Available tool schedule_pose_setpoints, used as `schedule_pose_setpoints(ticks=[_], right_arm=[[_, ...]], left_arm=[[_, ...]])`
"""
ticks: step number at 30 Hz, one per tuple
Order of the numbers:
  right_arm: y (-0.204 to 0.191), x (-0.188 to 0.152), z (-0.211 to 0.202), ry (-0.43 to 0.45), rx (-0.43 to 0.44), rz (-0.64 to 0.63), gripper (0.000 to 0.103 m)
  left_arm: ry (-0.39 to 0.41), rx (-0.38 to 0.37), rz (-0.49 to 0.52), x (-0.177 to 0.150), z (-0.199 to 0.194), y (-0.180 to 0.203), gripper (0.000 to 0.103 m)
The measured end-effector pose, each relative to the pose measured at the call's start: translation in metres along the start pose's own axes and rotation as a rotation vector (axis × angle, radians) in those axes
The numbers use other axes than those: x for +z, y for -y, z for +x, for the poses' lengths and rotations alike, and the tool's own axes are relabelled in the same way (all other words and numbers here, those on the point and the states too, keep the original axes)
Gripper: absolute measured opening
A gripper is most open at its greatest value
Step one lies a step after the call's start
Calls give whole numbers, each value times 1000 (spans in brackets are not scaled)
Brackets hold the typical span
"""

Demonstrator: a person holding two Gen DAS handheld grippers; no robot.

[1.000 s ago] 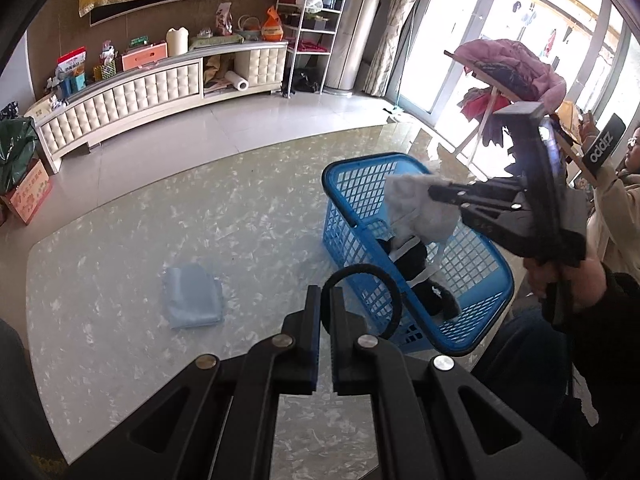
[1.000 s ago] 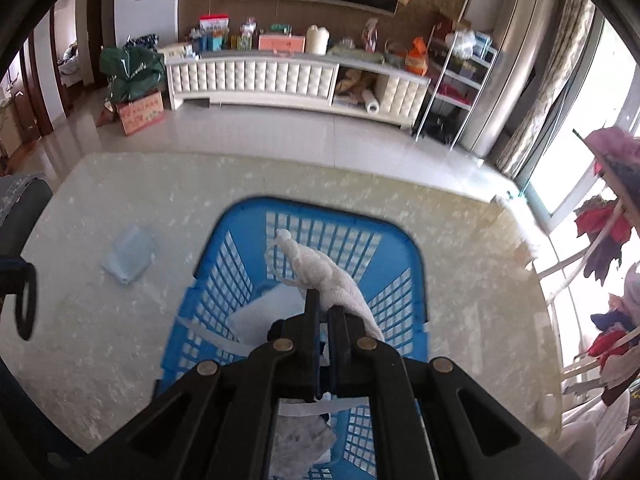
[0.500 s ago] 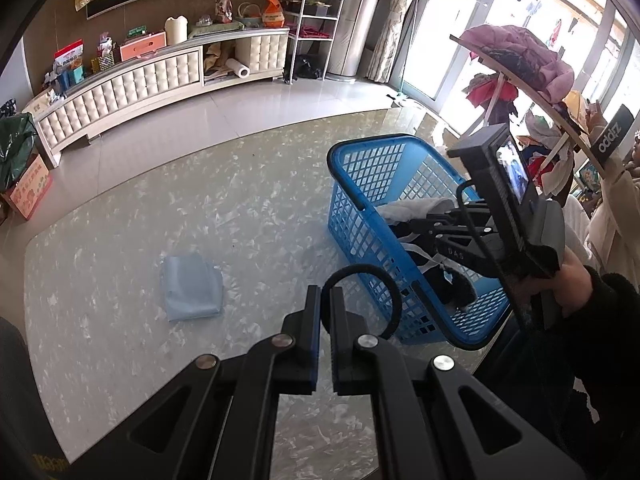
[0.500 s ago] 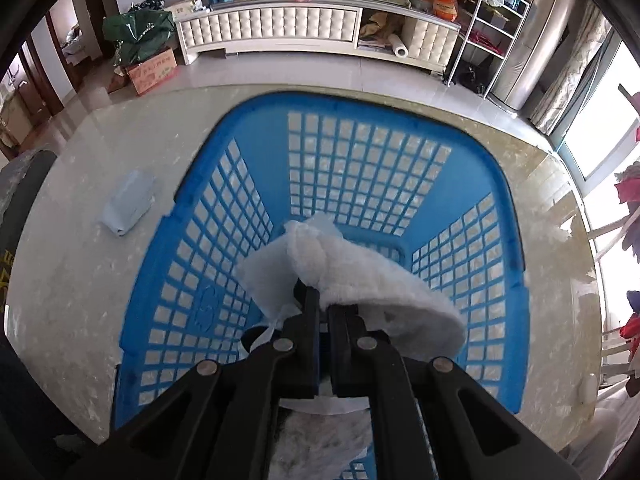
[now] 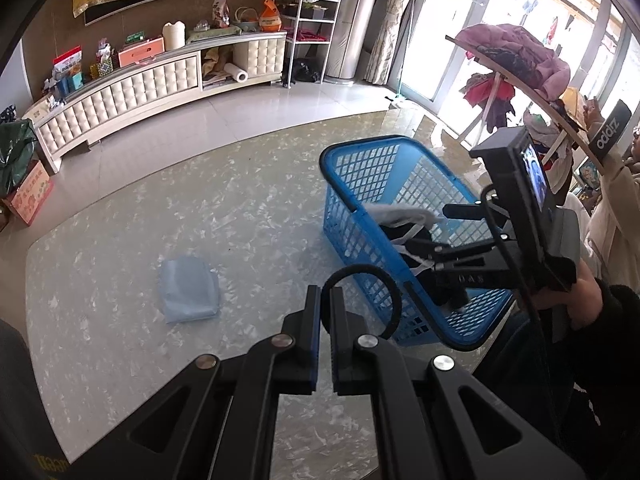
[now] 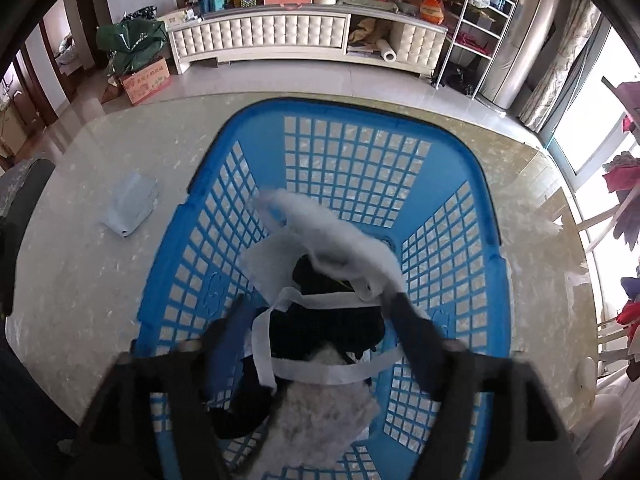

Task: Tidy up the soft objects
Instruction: 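Lower the white fleece into the basket and open the right gripper, then move the left gripper over the basket and release the black ring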

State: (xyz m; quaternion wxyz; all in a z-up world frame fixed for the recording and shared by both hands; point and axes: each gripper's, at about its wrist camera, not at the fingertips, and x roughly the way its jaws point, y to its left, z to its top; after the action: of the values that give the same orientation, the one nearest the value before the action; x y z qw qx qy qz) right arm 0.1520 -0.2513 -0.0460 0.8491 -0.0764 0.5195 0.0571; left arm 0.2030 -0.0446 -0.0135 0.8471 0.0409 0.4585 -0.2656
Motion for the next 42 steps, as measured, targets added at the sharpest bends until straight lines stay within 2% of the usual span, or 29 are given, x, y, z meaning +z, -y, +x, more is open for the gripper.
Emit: schedule_pose_setpoints(ticks=[2,7,9,18,24,34,42], right_arm=[[1,-4,-7,19,-1,-2,81],[6,-18,-28,57,17,19,99],[6,-25,-37,64,12,28,103],[34,-36,-53,121,41,85,103],[54,-45,-54,138,47,156,103],[74,-56,-50,124,66,206,103],[84,-59,-43,121,81,228,103]], left_arm=[[-2,-3,3,0,1,3,3],[-23,-10,21,1,8,16,3],[-33,-15,36,1,11,24,3],[-59,-50,54,12,17,56,3],[-73,-56,123,29,26,84,3],[-131,-44,193,54,71,107,3],[-166,-33,211,73,113,111,3]])
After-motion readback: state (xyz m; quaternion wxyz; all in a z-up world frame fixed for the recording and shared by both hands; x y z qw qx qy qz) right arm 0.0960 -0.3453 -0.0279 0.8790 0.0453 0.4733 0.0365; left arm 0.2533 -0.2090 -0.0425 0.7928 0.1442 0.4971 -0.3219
